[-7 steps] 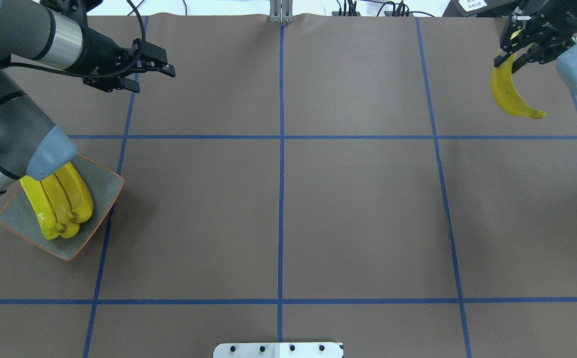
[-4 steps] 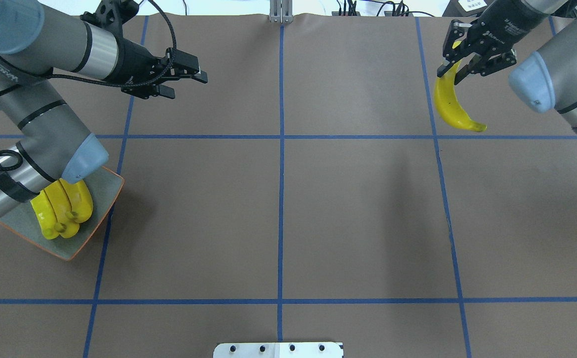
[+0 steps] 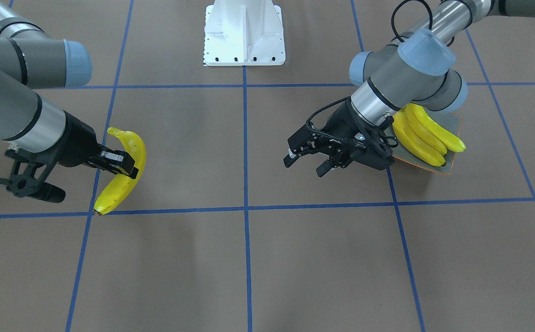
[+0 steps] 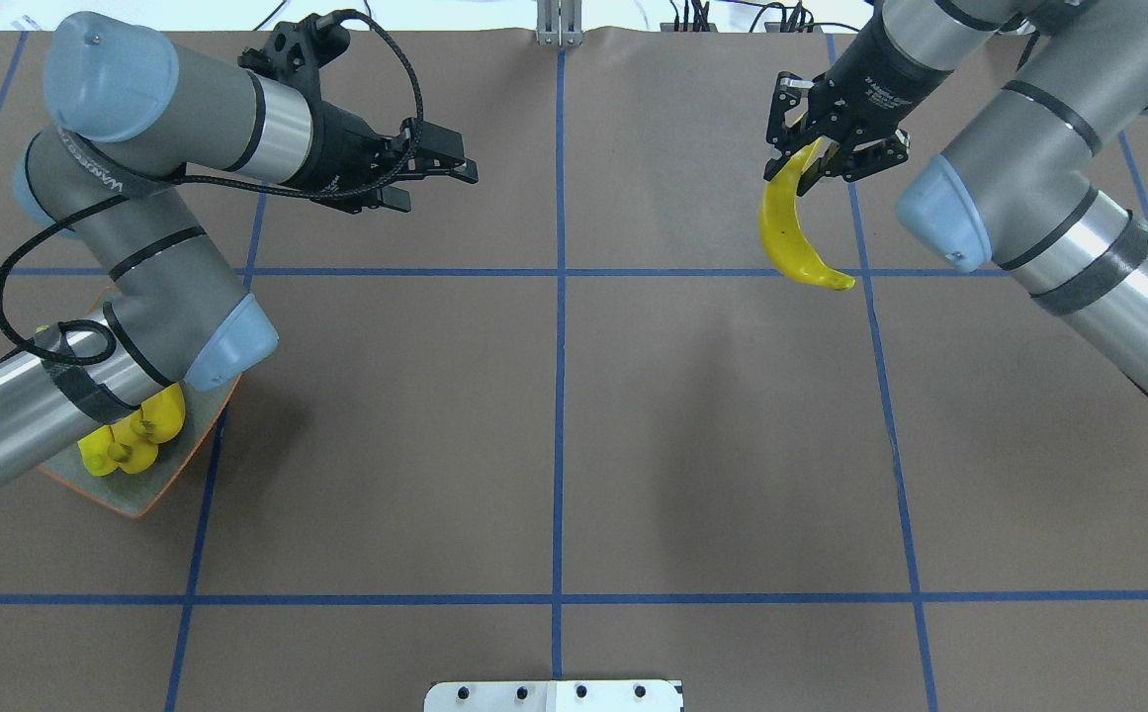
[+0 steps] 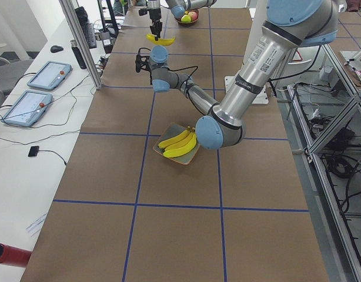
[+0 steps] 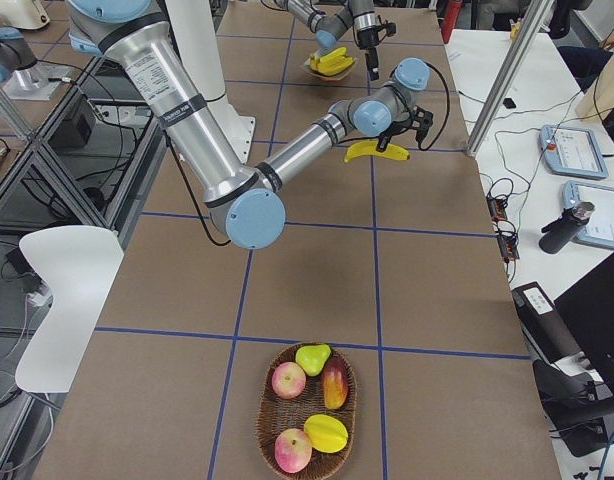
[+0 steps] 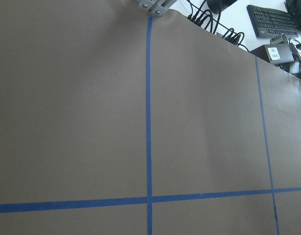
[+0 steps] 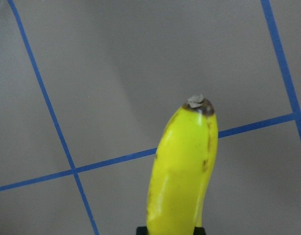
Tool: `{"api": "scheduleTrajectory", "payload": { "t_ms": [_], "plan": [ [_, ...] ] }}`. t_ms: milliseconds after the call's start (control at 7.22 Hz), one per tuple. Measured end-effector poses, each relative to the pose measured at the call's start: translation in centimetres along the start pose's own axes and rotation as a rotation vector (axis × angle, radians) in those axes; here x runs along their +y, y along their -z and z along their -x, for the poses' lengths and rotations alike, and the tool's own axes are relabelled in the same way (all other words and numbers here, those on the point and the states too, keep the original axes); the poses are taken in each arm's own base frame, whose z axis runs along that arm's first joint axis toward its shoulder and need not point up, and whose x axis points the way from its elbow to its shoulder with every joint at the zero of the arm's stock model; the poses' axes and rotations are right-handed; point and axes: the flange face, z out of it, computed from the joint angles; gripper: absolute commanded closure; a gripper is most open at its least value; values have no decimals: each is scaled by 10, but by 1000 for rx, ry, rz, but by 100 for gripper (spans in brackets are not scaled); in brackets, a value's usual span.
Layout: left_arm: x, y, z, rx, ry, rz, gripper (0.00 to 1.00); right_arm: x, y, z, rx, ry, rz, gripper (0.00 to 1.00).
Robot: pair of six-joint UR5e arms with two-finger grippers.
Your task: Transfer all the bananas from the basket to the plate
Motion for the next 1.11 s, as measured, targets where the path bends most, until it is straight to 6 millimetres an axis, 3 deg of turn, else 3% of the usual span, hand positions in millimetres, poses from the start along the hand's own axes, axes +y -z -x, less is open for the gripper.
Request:
{"api": "scheduleTrajectory", "payload": {
  "t_ms": [554, 831, 1108],
  "plan": [
    [7, -18, -40, -20, -6, -9, 1, 49, -33, 90, 115, -78, -52, 100],
    [15, -27, -60, -31, -7, -12, 1, 62, -57, 136, 153, -175, -84, 100],
    [21, -32, -65, -34, -10, -13, 1, 71, -74, 160, 172, -250, -101, 100]
  ]
}}
